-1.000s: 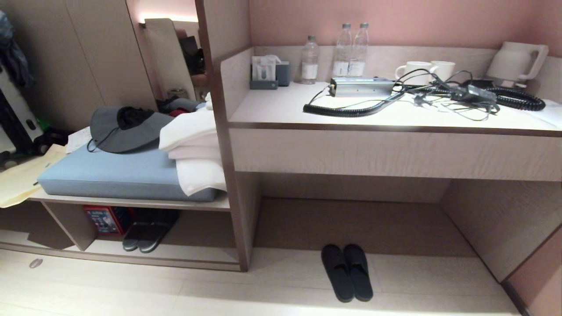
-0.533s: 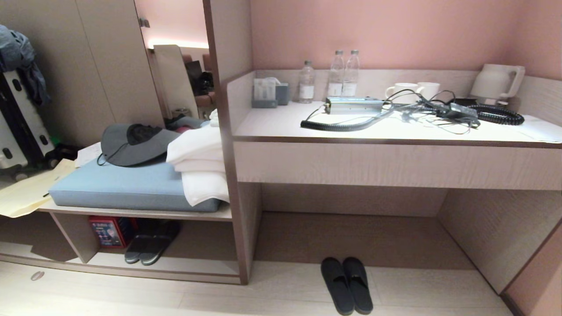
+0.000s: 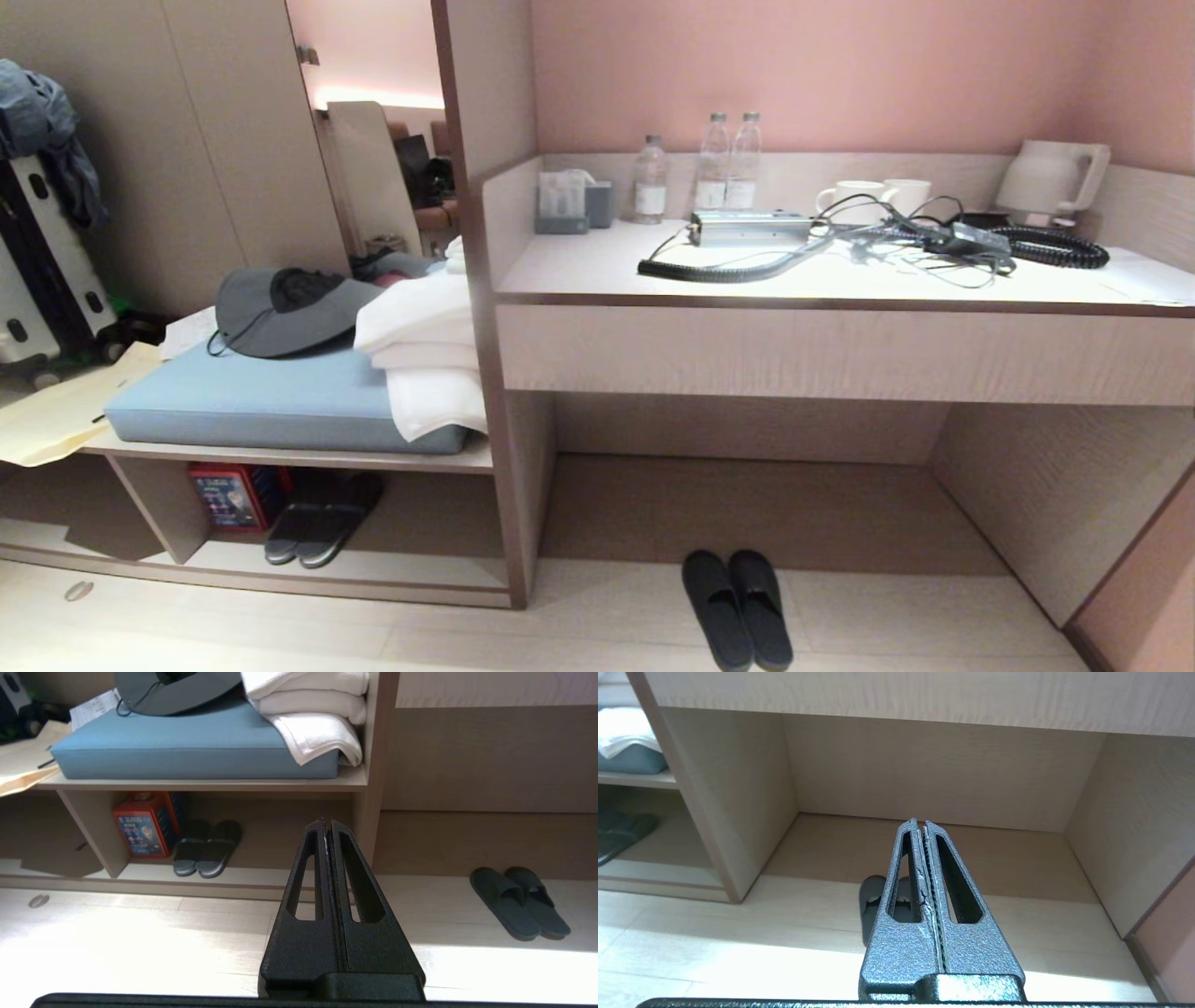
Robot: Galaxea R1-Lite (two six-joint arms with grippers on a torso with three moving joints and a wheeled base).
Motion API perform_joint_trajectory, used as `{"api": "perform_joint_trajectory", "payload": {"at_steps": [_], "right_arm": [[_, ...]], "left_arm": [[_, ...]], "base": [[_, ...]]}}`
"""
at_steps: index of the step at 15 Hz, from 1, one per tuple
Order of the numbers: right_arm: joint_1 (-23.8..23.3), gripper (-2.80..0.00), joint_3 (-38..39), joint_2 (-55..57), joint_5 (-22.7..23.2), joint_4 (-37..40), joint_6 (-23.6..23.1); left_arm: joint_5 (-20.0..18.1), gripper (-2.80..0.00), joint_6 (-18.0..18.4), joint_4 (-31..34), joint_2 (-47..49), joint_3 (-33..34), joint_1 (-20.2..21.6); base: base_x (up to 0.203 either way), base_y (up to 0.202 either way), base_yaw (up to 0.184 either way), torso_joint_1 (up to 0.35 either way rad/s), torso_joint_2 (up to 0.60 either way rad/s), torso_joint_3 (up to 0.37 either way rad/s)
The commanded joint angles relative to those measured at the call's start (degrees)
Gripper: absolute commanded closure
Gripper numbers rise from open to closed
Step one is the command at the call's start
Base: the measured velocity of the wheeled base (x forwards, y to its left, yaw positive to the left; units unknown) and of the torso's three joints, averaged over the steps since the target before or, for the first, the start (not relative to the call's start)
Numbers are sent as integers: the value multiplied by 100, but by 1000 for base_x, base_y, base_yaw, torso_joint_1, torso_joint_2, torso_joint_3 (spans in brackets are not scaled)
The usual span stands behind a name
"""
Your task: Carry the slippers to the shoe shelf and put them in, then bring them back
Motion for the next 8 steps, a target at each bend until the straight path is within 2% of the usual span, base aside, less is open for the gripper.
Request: {"api": "perform_joint_trajectory", "payload": {"at_steps": [1, 3, 8], "right_arm": [[2, 0, 9, -1, 1, 0, 0], [2, 0, 9, -1, 1, 0, 0], [2, 0, 9, -1, -9, 0, 18]], "left_arm": [[0, 0, -48, 0, -5, 0, 0], [0, 0, -70, 0, 2, 0, 0], [0, 0, -70, 0, 2, 0, 0]], "base": [[0, 0, 0, 0, 0, 0], [4, 108, -10, 6, 4, 2], [0, 193, -3, 2, 2, 2]]}}
